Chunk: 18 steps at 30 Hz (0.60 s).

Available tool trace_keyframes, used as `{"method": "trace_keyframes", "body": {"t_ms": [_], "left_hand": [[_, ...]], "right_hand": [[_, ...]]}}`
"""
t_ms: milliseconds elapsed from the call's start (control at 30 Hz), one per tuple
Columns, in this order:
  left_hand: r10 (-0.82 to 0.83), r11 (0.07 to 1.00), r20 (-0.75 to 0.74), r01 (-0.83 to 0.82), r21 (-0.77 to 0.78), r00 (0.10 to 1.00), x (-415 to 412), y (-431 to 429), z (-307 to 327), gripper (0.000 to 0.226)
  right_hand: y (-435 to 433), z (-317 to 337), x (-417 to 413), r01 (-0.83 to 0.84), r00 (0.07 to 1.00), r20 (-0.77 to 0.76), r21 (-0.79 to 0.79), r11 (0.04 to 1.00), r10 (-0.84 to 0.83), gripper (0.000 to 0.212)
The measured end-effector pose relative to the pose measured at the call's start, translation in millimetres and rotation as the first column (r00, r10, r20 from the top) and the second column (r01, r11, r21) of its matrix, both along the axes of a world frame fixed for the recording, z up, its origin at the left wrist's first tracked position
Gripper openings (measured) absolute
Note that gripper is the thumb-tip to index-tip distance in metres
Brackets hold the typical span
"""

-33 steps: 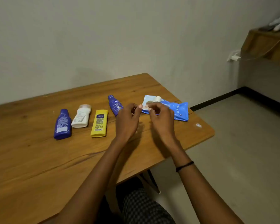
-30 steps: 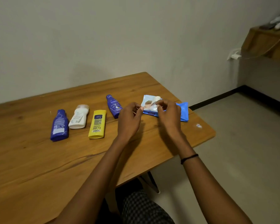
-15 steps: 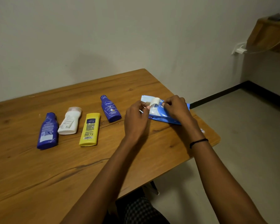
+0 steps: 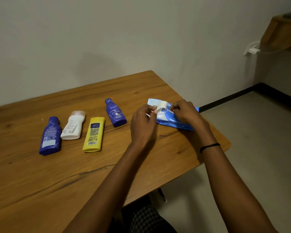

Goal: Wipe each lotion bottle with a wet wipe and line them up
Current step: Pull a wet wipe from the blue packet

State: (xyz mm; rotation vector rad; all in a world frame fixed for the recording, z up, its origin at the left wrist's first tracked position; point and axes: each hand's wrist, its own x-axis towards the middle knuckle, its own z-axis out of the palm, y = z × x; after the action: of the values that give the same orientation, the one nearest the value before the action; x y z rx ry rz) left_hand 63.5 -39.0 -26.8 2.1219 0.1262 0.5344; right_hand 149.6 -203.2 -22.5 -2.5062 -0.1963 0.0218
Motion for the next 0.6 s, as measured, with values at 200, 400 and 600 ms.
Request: {"method": "trace_keyframes", "body": {"t_ms": [200,400,600], "left_hand": [[-0.01,1.0,0.017,0.01,-0.01,1.0,-1,-3,2,0.014],[-0.008,1.0,0.022,0.009,-0.008,1.0,-3,-2,3,0.014],[-0.005,1.0,0.016,0.005,0.005,1.0,-6,-2,8,0.015]], "right_hand": [[8,5,1,0.001,1.0,-0.019,-0.149,0.989,-0.004,0.014],[11,-1,-8,0.077,0.991,0.117,-0.075,0.994,-0.068,0.011],[6,10,-16,0.227,0.947,0.179,0.222,0.948,-0.269,0.007]]}}
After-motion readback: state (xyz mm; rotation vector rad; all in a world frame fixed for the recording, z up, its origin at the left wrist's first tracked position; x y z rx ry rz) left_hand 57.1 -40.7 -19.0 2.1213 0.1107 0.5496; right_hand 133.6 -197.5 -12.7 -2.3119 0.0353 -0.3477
